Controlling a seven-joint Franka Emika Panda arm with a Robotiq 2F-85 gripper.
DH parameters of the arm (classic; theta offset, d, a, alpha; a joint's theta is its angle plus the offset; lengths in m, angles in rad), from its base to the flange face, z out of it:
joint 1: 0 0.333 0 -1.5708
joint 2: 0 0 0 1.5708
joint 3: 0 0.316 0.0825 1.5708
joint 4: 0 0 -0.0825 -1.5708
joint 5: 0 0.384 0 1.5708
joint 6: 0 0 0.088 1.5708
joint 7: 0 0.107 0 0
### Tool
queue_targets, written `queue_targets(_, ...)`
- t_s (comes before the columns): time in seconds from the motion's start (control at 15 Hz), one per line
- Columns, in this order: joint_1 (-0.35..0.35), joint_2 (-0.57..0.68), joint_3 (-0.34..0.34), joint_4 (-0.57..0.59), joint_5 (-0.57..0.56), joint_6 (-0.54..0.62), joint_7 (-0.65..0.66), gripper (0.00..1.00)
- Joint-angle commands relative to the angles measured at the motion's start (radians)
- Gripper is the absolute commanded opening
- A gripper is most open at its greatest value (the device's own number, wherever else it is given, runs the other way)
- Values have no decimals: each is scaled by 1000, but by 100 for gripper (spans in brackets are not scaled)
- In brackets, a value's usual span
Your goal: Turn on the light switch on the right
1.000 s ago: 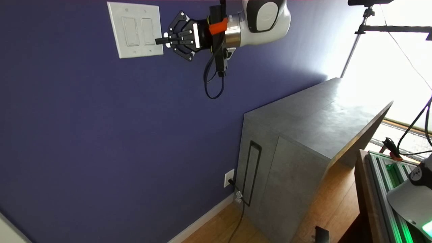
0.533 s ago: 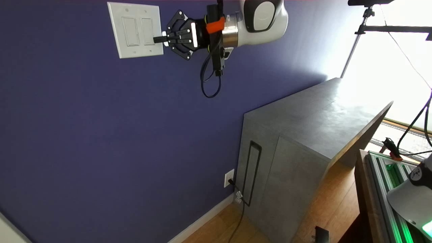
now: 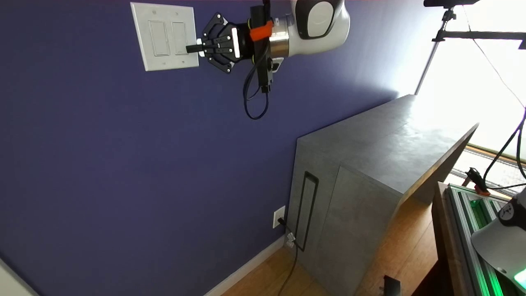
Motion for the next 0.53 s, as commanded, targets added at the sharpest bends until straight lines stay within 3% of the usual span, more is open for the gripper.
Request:
queue_targets(0.0,9,19,0,57,46,40,-29,0)
queue_targets(0.47,10,2,0,68,63,65,-21,0)
